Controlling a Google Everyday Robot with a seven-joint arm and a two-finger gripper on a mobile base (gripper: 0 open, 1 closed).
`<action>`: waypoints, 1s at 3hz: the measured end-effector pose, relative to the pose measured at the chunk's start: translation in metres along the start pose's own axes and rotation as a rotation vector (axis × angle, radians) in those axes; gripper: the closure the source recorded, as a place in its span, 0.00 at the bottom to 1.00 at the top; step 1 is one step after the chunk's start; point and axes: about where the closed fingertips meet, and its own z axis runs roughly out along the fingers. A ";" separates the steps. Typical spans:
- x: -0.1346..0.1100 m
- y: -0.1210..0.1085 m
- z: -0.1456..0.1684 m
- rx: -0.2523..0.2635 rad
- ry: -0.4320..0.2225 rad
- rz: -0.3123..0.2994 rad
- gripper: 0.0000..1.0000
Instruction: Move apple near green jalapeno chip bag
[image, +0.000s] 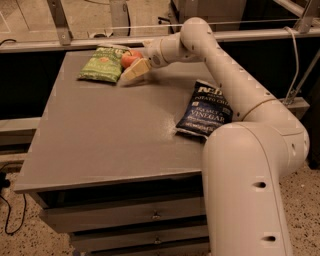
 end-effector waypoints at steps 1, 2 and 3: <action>0.002 0.005 -0.023 0.025 0.019 -0.003 0.00; 0.005 0.021 -0.069 0.075 0.057 -0.011 0.00; -0.038 0.039 -0.159 0.225 0.012 -0.080 0.00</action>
Offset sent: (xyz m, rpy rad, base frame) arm -0.1630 -0.1569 0.0661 -0.1777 -0.0730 -0.2283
